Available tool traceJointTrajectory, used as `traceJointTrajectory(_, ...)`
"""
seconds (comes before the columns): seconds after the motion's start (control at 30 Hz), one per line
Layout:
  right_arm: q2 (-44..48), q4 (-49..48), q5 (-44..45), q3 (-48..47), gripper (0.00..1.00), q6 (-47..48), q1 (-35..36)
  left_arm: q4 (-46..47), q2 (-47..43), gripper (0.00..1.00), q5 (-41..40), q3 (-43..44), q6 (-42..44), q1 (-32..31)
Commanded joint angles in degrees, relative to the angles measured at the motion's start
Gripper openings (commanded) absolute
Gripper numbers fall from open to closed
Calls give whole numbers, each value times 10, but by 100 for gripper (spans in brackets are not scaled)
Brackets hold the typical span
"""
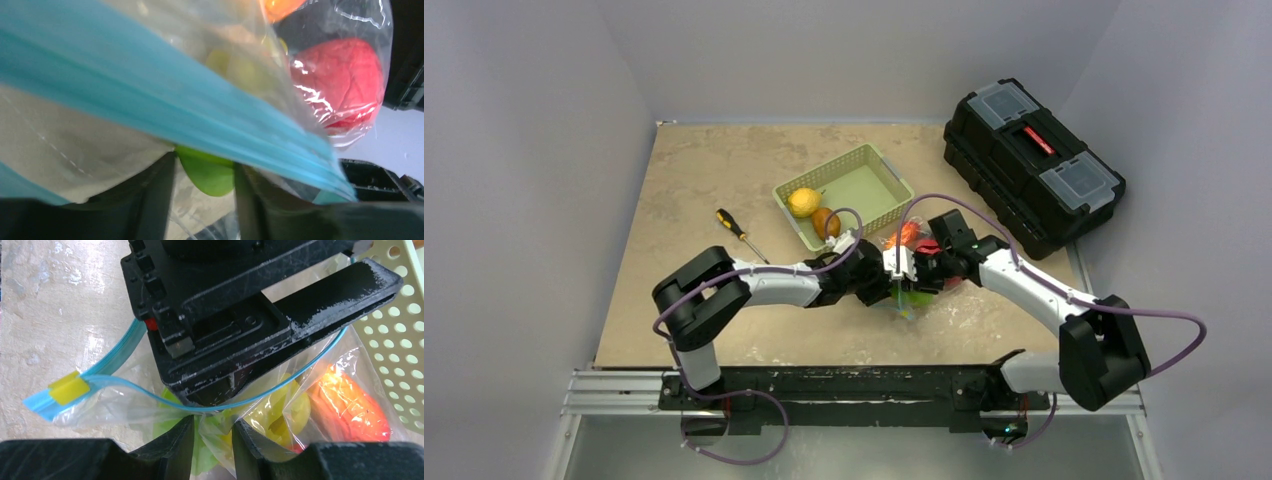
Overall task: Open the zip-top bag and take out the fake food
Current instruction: Pick up the fake fruit from the zipper food storage bag.
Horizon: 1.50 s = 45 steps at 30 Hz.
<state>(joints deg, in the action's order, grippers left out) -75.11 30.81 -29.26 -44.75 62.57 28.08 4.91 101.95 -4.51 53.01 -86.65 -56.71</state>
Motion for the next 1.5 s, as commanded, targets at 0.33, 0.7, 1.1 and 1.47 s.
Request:
traceJointTrajectory(0.33, 14, 22, -21, -12, 33, 15, 7, 13, -67, 8, -60, -38, 55, 9)
traceJointTrajectory(0.7, 107, 163, -35, -73, 54, 60, -7, 145, -108, 26, 6, -109, 101, 9)
traceJointTrajectory(1.1, 85, 130, 50, 11, 56, 135, -37, 232, -68, 34, 54, -119, 121, 9)
traceJointTrajectory(1.47, 40, 95, 23, 24, 48, 144, -38, 235, -47, 49, 60, -112, 149, 9)
